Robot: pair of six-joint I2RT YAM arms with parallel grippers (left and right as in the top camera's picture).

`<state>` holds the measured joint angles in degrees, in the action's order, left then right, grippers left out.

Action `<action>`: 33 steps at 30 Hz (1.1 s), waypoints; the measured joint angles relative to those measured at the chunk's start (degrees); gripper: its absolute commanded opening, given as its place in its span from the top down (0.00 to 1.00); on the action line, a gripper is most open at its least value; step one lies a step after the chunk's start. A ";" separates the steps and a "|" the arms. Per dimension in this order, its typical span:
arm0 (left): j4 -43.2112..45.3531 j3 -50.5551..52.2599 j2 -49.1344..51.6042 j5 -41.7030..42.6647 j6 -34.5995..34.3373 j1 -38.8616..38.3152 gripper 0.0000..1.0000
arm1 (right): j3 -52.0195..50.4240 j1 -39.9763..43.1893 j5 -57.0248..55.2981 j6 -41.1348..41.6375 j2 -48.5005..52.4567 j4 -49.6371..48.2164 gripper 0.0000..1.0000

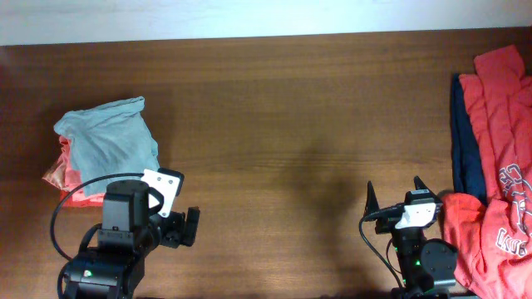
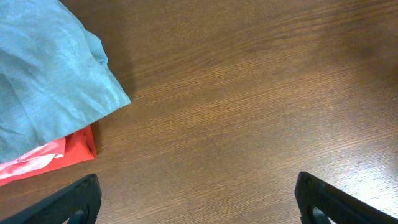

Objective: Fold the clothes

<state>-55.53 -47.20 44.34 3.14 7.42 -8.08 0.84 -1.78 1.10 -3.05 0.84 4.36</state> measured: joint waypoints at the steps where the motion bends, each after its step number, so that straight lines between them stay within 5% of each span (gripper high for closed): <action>1: 0.00 0.00 0.00 0.00 0.00 0.00 0.01 | 0.00 -0.02 0.00 0.04 0.00 0.00 0.01; 21: 1.66 0.90 -3.30 -0.63 0.04 0.00 0.01 | 0.00 0.00 0.00 0.04 0.00 0.00 0.01; 27: 16.20 10.38 -12.48 -1.33 0.04 0.00 0.01 | -0.02 -0.02 0.00 0.04 0.00 0.02 0.01; 33: 40.96 28.55 -21.70 -1.73 0.04 0.00 0.01 | -0.02 0.00 0.00 0.07 0.00 0.02 0.01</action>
<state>-14.57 -18.65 22.63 1.41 7.46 -8.08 0.82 -1.78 1.10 -2.98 0.84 4.38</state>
